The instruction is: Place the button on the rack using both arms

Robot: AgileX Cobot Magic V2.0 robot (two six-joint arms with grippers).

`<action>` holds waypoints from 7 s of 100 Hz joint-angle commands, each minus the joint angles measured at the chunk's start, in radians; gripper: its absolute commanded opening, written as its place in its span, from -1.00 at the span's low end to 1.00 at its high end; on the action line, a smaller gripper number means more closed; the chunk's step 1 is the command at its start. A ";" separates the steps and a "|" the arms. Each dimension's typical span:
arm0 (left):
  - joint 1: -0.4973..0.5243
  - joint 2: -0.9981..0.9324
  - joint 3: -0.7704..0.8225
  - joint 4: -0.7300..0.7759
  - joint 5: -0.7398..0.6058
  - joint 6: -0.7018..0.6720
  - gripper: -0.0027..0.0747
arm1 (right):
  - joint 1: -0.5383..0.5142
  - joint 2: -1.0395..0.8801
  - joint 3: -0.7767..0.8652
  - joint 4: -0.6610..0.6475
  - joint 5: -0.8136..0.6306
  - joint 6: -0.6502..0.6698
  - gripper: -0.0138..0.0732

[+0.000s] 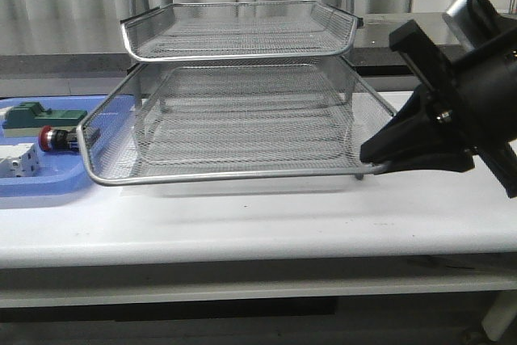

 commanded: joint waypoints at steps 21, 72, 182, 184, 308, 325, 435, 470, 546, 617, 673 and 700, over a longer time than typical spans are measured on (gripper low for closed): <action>-0.001 -0.032 0.046 -0.004 -0.078 -0.011 -0.98 | 0.001 -0.081 0.052 -0.028 0.075 -0.019 -0.64; -0.001 -0.032 0.046 -0.004 -0.078 -0.011 -0.98 | 0.001 -0.098 0.052 -0.034 0.121 -0.031 0.44; -0.001 -0.032 0.046 -0.004 -0.078 -0.011 -0.98 | -0.002 -0.923 -0.116 -1.190 0.137 0.727 0.44; -0.001 -0.032 0.046 -0.004 -0.078 -0.011 -0.98 | -0.002 -0.940 -0.116 -1.203 0.141 0.730 0.44; -0.001 -0.032 0.046 -0.004 -0.078 -0.011 -0.98 | -0.002 -1.140 -0.116 -1.406 0.334 0.846 -0.84; -0.001 -0.032 0.046 -0.004 -0.078 -0.011 -0.98 | -0.002 -1.140 -0.116 -1.406 0.334 0.846 -0.84; -0.001 0.189 -0.316 -0.163 0.190 -0.011 -0.98 | -0.002 -1.140 -0.116 -1.406 0.334 0.846 -0.84; -0.001 0.662 -0.724 -0.004 0.455 -0.002 -0.98 | -0.002 -1.140 -0.116 -1.406 0.334 0.846 -0.84; -0.001 1.587 -1.402 0.052 0.849 0.187 -0.98 | -0.002 -1.140 -0.116 -1.406 0.334 0.846 -0.84; -0.001 1.631 -1.462 -0.054 0.897 0.369 0.64 | -0.002 -1.140 -0.116 -1.406 0.334 0.846 -0.84; -0.001 1.788 -1.689 -0.101 0.826 0.639 0.64 | -0.002 -1.140 -0.116 -1.406 0.334 0.846 -0.84; -0.003 2.005 -1.958 -0.103 0.989 0.786 0.64 | -0.002 -1.140 -0.116 -1.406 0.334 0.846 -0.84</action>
